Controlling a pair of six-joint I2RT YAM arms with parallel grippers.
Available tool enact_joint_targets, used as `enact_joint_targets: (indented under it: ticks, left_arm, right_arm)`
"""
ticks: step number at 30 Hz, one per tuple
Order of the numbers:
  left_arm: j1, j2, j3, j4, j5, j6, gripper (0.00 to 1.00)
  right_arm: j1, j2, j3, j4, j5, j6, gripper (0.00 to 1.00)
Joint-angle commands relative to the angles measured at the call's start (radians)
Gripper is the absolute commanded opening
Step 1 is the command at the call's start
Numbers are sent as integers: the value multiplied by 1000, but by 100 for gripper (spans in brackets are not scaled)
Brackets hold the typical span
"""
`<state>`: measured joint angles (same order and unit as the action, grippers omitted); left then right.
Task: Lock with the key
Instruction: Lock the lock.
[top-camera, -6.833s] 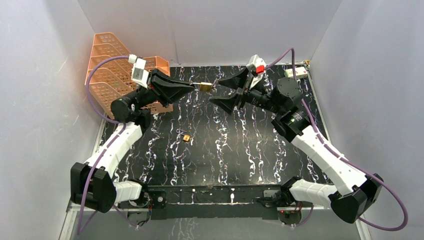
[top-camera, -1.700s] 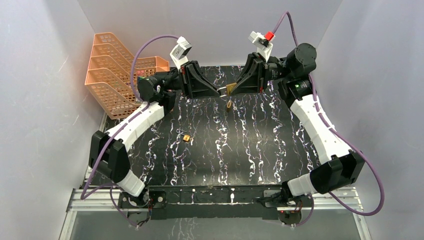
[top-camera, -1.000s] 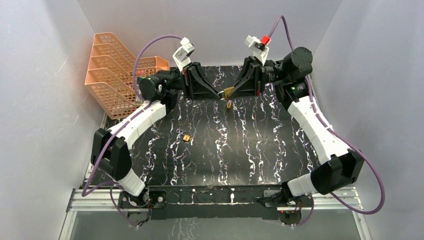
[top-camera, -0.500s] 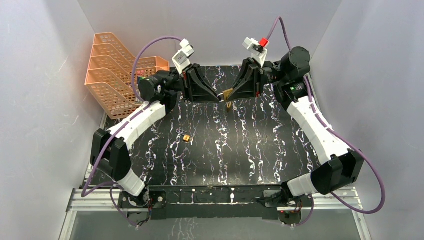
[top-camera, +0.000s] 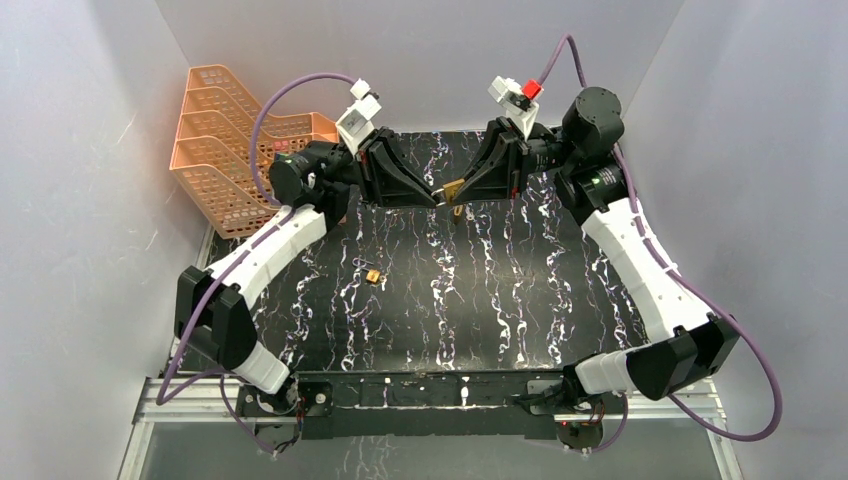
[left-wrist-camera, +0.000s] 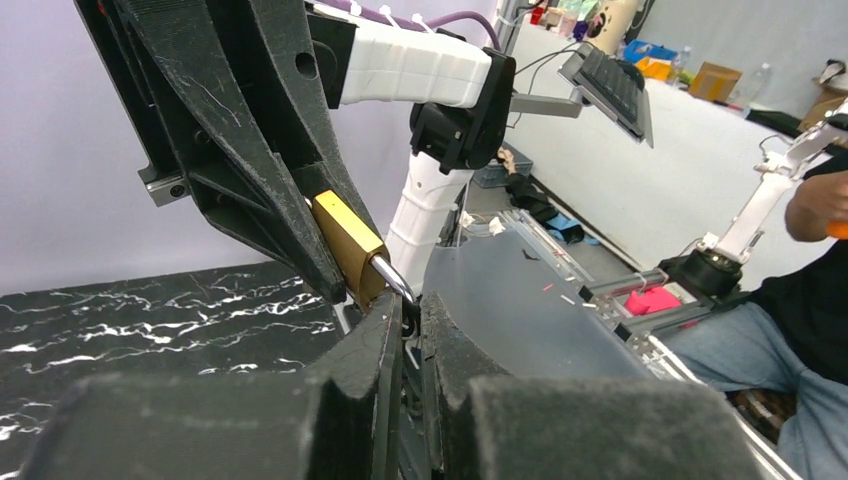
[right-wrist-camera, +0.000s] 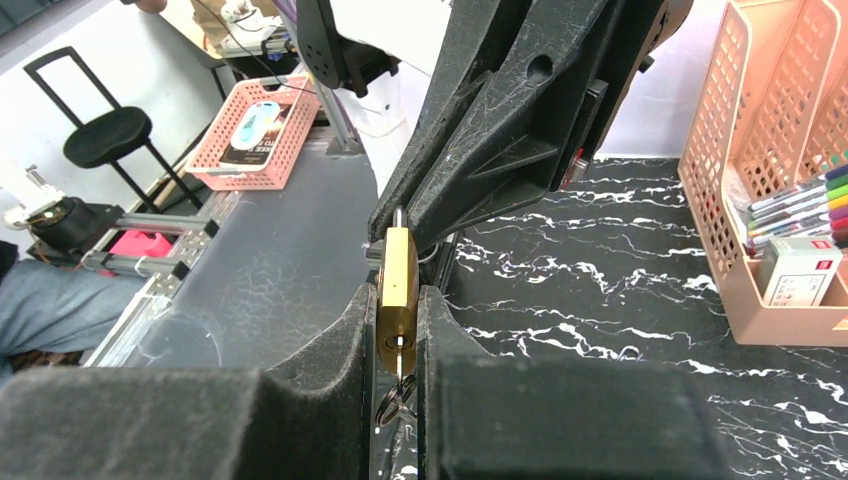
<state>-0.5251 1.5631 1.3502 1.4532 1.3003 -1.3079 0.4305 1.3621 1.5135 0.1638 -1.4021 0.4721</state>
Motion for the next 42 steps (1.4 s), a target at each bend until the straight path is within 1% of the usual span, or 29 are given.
enact_joint_targets:
  ticks: [1, 6, 7, 9, 11, 13, 19, 24, 32, 42]
  left_arm:
    - [-39, -32, -4, 70, -75, 114, 0]
    - [-34, -49, -8, 52, -69, 123, 0]
    - [-33, -50, -9, 50, -70, 126, 0]
    - [-31, -52, -11, 49, -71, 127, 0]
    - [-30, -54, -13, 47, -76, 127, 0]
    - [-31, -59, -14, 47, -78, 131, 0]
    - [-23, -70, -19, 39, -75, 139, 0]
    - [-14, -77, -32, 33, -72, 143, 0]
    - [15, -87, -85, 15, -73, 162, 0]
    - [45, -96, -107, 5, -83, 177, 0]
  right_arm:
    - [51, -18, 46, -37, 107, -23, 0]
    - [36, -20, 50, -34, 104, -16, 0]
    - [34, -20, 52, -32, 105, -14, 1]
    - [32, -20, 56, -32, 103, -13, 28]
    - [27, -22, 62, -33, 99, -13, 43]
    - [18, -26, 66, -35, 95, -13, 52]
    - [-26, -35, 71, -38, 71, -11, 70]
    - [-83, -46, 69, -33, 50, -1, 72]
    - [-135, -81, 38, 2, 36, 39, 72]
    - [-142, -139, -66, -1, 72, 49, 65]
